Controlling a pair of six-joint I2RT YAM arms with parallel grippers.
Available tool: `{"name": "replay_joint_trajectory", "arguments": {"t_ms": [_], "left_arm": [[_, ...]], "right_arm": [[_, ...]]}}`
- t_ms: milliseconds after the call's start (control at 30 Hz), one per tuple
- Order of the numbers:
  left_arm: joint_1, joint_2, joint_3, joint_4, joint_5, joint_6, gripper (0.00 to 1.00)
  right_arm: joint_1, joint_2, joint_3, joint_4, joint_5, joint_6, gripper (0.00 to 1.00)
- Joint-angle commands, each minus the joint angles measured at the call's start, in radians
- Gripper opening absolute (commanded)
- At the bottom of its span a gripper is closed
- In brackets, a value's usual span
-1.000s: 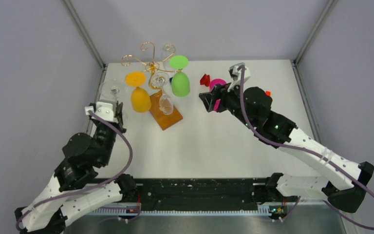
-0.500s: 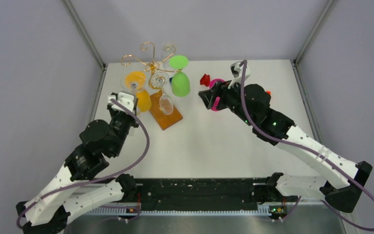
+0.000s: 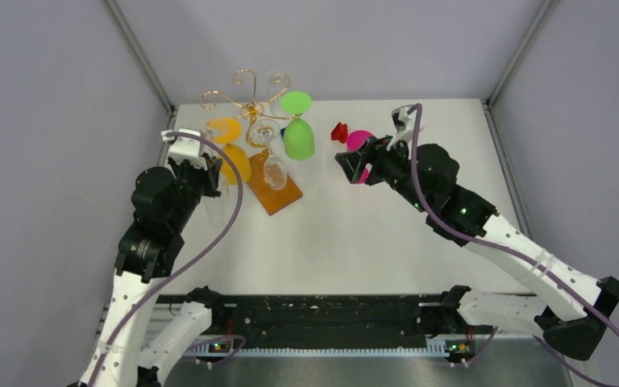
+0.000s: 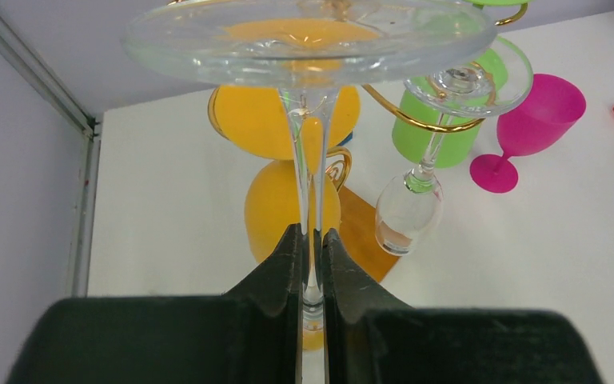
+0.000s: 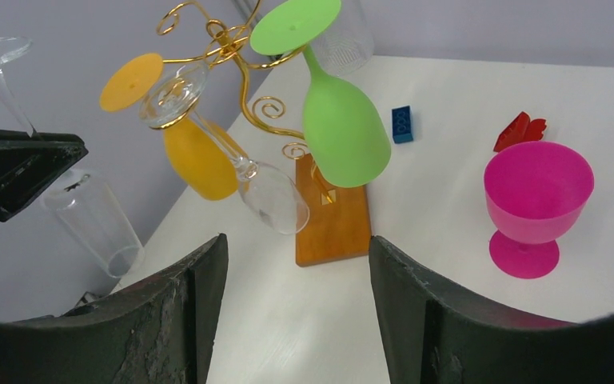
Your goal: Place the wine glass upside down on the wine glass rack
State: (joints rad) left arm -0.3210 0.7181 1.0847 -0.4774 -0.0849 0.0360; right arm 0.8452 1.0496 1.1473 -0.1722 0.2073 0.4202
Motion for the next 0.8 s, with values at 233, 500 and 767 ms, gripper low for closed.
{"name": "replay_joint_trajectory", "arguments": {"t_ms": [233,500,767], "left_arm": [[0.207,-0.067,-0.106,0.092,0.128,-0.103,0.00],[0.313,0.004,-0.055,0.101,0.016,-0.126,0.00],[0.399,0.028,-0.131,0.345,0.053,-0.197,0.00]], "right_arm": [[-0.021,-0.045,-0.002,-0.028,-0.032,-0.023,0.64],[-0.020,-0.072,-0.003,-0.092,-0.021,-0.061,0.65],[-0.021,-0.084,0.031,-0.167,-0.009,-0.102,0.65]]}}
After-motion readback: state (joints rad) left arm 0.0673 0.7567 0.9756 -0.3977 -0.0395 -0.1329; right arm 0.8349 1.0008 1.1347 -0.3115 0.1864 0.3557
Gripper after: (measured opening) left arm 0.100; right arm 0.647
